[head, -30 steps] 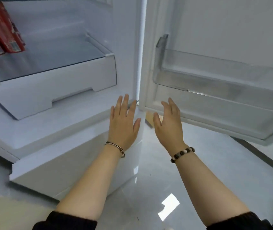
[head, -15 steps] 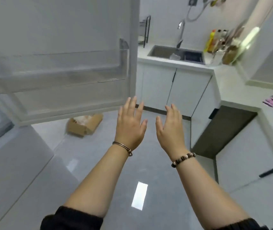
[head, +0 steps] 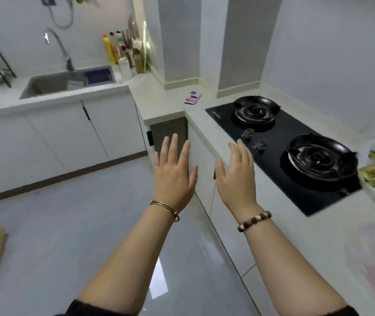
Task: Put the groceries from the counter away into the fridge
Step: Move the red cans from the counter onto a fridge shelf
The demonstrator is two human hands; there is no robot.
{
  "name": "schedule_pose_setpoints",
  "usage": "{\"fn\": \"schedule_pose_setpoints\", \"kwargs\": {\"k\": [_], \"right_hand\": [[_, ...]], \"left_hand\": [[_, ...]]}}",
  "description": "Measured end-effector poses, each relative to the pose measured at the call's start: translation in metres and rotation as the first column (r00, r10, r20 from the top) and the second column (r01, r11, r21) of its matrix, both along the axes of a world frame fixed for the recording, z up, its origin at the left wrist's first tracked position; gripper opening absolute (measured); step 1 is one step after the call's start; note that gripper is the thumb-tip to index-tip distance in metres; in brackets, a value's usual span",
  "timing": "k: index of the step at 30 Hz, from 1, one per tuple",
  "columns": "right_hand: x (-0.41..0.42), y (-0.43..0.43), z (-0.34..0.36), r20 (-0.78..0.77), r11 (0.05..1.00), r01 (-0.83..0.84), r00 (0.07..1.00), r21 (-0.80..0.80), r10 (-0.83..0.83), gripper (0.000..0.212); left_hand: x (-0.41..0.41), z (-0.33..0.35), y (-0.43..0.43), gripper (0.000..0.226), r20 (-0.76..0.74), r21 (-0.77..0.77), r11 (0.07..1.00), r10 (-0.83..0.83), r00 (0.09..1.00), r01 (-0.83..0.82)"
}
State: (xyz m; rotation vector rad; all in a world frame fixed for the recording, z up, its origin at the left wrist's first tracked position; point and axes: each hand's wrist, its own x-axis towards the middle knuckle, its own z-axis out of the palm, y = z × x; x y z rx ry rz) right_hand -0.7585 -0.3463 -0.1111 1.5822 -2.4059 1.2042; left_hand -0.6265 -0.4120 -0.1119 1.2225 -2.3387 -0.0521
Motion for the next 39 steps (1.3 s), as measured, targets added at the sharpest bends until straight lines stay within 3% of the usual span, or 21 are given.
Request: {"fn": "schedule_pose_setpoints", "kwargs": {"k": [5, 10, 21, 30, 36, 39], "right_hand": [[-0.075, 0.046, -0.013, 0.01, 0.972, 0.236, 0.972, -0.005, -0.236, 0.051], [-0.133, 0.085, -0.021, -0.017, 0.89, 0.455, 0.89, 0.021, -0.455, 0.051], [-0.207, 0.167, -0.021, -0.013, 0.608, 0.792, 0.61, 0.05, -0.793, 0.053], [-0.249, 0.267, -0.032, 0.082, 0.395, 0.918, 0.392, 0.026, -0.916, 0.046], [-0.283, 0.319, -0.044, 0.248, 0.324, 0.931, 0.279, 0.166, -0.928, 0.055], [-0.296, 0.332, -0.055, 0.299, 0.312, 0.928, 0.243, 0.206, -0.923, 0.057]], "left_hand": [[-0.09, -0.005, 0.019, 0.066, 0.069, 0.011, 0.976, -0.219, 0.973, 0.219], [-0.169, -0.012, 0.034, 0.063, 0.045, 0.02, 0.897, -0.442, 0.896, 0.442], [-0.307, -0.021, 0.078, 0.062, 0.02, 0.05, 0.566, -0.824, 0.566, 0.823], [-0.375, -0.036, 0.154, 0.063, -0.178, 0.202, 0.288, -0.929, 0.324, 0.936], [-0.412, -0.041, 0.22, 0.049, -0.423, 0.555, 0.072, -0.834, 0.356, 0.829], [-0.427, -0.057, 0.238, 0.055, -0.347, 0.65, 0.059, -0.864, 0.365, 0.758]]}}
